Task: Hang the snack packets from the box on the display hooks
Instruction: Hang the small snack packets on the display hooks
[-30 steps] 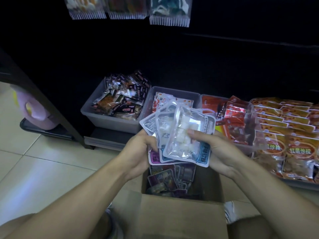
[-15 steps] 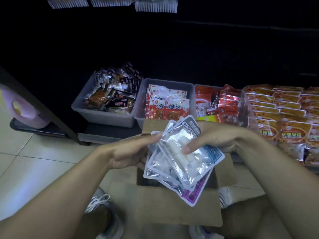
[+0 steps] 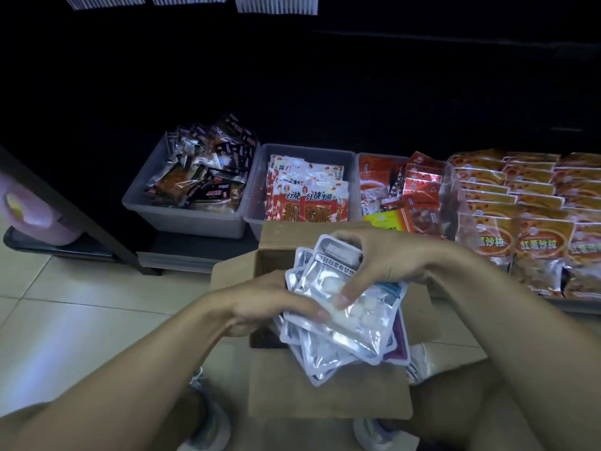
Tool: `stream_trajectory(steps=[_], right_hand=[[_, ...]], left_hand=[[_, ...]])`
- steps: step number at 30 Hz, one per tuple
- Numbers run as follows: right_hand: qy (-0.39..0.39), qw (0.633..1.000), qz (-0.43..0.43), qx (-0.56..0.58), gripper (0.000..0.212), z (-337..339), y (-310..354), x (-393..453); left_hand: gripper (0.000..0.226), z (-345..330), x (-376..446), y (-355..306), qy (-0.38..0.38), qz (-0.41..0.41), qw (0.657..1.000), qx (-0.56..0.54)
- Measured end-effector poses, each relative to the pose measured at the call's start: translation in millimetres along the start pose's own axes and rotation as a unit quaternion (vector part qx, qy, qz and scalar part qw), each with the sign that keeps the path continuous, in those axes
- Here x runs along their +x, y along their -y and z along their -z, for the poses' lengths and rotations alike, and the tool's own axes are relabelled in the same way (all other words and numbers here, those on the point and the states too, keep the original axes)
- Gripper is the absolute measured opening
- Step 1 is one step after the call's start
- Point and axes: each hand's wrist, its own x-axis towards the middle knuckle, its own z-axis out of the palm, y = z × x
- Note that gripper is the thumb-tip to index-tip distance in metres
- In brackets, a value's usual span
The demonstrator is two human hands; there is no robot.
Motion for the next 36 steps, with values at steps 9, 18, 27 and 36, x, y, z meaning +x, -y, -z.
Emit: stream_trajectory(steps=[9,18,27,36], right_hand=[[-0.240,0.942,0.034,0.233,0.096,24.1,-8.5,-4.6],[-0.238,0.885,0.063,0.394,0.116,-14.7,-11.1,11.5],[-0.191,0.867,0.109,0.447,0.128,-23.7,-26.6,36.8],[-0.170,0.909,0.102,0.367,0.064,-28.8,-18.6,33.2]], left_hand=[[0.022,-7.8,7.0,-4.5,-0.162,-0.116,0.949,-0.245],[0.015,-5.8,7.7,-7.1,-0.200,-0.133,0.923,-0.300],[0.015,-12.0,-3.8,-12.9,-0.237,-0.084,0.932,-0.260],[0.048,1.1,-1.4,-1.0,-0.250,-0.086,0.944,-0.199]])
